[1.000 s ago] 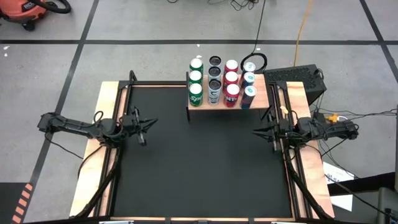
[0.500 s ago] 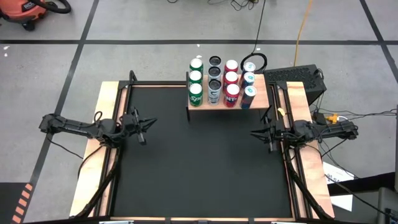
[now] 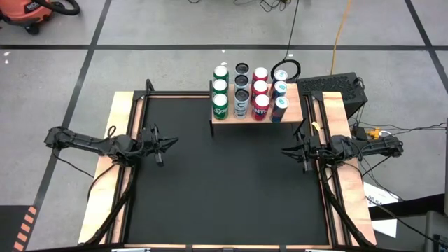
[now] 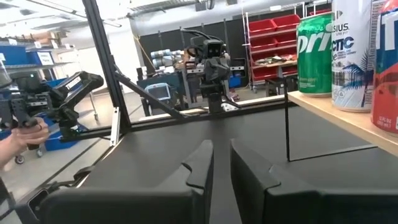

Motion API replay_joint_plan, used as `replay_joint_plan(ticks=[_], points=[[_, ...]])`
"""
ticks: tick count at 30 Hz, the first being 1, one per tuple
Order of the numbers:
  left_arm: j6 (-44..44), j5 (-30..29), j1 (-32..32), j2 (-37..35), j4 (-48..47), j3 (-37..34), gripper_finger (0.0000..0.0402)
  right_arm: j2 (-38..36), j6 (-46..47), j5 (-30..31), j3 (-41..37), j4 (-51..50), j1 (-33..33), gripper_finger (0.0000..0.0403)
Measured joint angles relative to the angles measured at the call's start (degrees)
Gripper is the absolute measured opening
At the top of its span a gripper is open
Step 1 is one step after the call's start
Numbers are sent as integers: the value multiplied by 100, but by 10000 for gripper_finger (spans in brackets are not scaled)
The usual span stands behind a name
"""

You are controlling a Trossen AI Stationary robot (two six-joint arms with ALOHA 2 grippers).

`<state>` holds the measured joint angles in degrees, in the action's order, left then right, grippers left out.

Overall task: Place canned beverage on shelf
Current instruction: Return to Home Position

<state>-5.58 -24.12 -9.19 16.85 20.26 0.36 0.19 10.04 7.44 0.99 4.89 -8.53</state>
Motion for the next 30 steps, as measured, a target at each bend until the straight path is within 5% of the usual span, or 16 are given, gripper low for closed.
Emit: replay_joint_plan(ticks=[30], points=[[181,-37,10,23,124,-5,0,-2,317,2,-11,48,2,41]])
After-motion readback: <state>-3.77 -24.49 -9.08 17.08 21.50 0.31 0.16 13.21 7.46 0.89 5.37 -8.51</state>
